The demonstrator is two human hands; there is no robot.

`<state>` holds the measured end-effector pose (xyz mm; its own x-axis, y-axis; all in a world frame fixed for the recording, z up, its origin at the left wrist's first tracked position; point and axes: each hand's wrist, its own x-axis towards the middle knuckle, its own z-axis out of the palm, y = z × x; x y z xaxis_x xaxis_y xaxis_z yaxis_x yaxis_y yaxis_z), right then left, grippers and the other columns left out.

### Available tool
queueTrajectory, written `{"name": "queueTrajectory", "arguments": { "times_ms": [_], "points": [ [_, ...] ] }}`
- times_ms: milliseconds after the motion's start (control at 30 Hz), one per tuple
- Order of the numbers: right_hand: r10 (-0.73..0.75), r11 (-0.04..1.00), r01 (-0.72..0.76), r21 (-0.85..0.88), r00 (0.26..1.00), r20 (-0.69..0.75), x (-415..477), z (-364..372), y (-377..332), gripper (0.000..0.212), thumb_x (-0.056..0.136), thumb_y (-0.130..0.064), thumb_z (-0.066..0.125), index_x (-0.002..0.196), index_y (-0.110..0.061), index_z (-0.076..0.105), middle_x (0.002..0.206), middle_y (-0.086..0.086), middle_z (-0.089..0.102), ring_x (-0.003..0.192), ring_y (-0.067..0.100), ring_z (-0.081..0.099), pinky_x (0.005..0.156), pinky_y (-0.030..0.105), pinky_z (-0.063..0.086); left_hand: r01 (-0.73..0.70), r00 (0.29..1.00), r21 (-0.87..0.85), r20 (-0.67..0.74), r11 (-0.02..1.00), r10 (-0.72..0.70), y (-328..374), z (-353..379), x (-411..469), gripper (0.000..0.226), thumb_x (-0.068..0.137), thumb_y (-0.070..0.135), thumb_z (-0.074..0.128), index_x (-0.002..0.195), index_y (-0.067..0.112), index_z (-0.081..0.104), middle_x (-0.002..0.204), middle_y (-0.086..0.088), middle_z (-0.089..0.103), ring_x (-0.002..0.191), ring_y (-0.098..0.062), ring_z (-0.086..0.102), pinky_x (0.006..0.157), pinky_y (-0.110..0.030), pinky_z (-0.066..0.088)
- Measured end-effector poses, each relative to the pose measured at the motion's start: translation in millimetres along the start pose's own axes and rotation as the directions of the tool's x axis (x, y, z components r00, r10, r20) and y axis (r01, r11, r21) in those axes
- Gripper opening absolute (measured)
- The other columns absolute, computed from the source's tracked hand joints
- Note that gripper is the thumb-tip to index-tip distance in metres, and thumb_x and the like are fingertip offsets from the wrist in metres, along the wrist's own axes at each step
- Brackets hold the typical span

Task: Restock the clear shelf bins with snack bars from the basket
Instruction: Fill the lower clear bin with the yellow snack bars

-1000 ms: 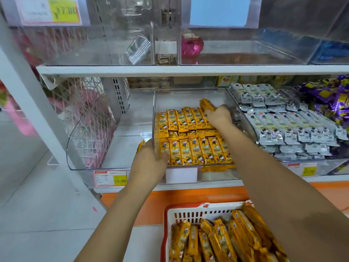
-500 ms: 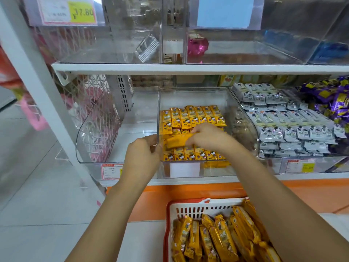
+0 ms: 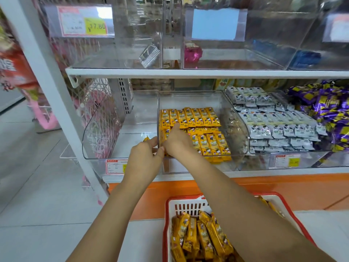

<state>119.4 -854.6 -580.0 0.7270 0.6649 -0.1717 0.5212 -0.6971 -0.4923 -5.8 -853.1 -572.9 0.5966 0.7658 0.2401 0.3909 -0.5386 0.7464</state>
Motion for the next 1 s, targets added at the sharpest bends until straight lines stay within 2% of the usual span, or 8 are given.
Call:
{"name": "queueTrajectory", "arguments": {
  "times_ms": [200,367,500,600,700,833,900,1000],
  "points": [
    [-0.045,0.99,0.045,0.136,0.999,-0.008,4,0,6,0.051,0.095,-0.03,0.053,0.134,-0.004,0.034,0.124,0.016,0.056,0.111,0.033,0.057,0.073,0.033,0.043,-0.047,0.999,-0.006,0.002,0.999,0.047,-8,0,-1,0.035,0.093,0.013,0.052,0.126,0.021,0.061,0.104,-0.007,0.072,0.099,-0.017,0.066,0.081,-0.028,0.051],
    [-0.198,0.98,0.2,-0.027,0.979,0.043,-15,-10,17,0.031,0.099,-0.023,0.042,0.116,-0.002,0.057,0.116,0.015,0.061,0.103,0.029,0.058,0.07,0.029,0.04,-0.1,0.995,0.016,-0.03,0.995,0.1,-11,-1,-14,0.036,0.094,0.013,0.051,0.13,0.017,0.058,0.108,-0.015,0.07,0.099,-0.025,0.066,0.083,-0.029,0.049],
    [-0.345,0.908,0.395,0.137,0.893,-0.291,-48,-15,35,0.021,0.094,-0.014,0.048,0.096,-0.006,0.067,0.091,0.006,0.068,0.082,0.02,0.062,0.072,0.032,0.05,-0.168,0.984,0.004,-0.055,0.986,0.168,-15,1,-38,0.032,0.095,0.014,0.05,0.125,0.015,0.062,0.11,-0.006,0.07,0.098,-0.018,0.066,0.082,-0.018,0.045],
    [-0.379,0.857,0.485,0.175,0.822,-0.425,-78,-2,63,0.018,0.093,-0.016,0.054,0.076,-0.01,0.058,0.061,-0.005,0.051,0.056,0.008,0.045,0.055,0.023,0.037,-0.193,0.981,0.05,0.036,0.98,0.191,-26,9,-56,0.025,0.094,0.023,0.047,0.097,0.015,0.07,0.085,-0.002,0.072,0.072,-0.015,0.063,0.066,-0.029,0.047],
    [-0.307,0.936,0.336,0.106,0.924,-0.228,-93,38,102,0.018,0.094,-0.018,0.051,0.079,-0.01,0.058,0.063,-0.002,0.053,0.061,0.014,0.051,0.058,0.029,0.041,-0.125,0.958,0.208,0.281,0.97,0.063,-45,28,-74,0.022,0.094,0.019,0.049,0.083,0.013,0.067,0.076,-0.003,0.068,0.071,-0.021,0.061,0.059,-0.03,0.036],
    [-0.072,0.985,0.1,-0.142,0.978,0.195,-96,114,159,0.027,0.092,-0.016,0.054,0.118,-0.01,0.059,0.113,0.009,0.065,0.102,0.024,0.061,0.085,0.034,0.052,-0.078,0.801,0.402,0.57,0.912,-0.182,-83,53,-99,0.029,0.096,0.015,0.04,0.088,0.001,0.065,0.091,-0.015,0.067,0.089,-0.03,0.061,0.07,-0.03,0.044],
    [-0.013,0.986,0.071,-0.153,0.936,0.351,-97,148,182,0.058,0.086,-0.009,0.059,0.141,-0.016,0.042,0.141,0.009,0.047,0.128,0.025,0.046,0.1,0.034,0.045,-0.067,0.68,0.438,0.678,0.897,-0.28,-95,62,-110,0.03,0.097,0.011,0.038,0.09,-0.002,0.064,0.084,-0.01,0.061,0.093,-0.028,0.06,0.066,-0.018,0.045],
    [-0.023,0.981,0.117,-0.158,0.866,0.5,-100,177,199,0.092,0.079,-0.002,0.064,0.152,-0.03,0.014,0.159,0.008,0.006,0.146,0.032,0.007,0.114,0.045,0.029,-0.088,0.546,0.491,0.752,0.867,-0.37,-100,76,-122,0.034,0.096,0.008,0.037,0.062,0.012,0.043,0.066,0.003,0.038,0.071,-0.016,0.048,0.048,-0.011,0.027]
  ]
}}
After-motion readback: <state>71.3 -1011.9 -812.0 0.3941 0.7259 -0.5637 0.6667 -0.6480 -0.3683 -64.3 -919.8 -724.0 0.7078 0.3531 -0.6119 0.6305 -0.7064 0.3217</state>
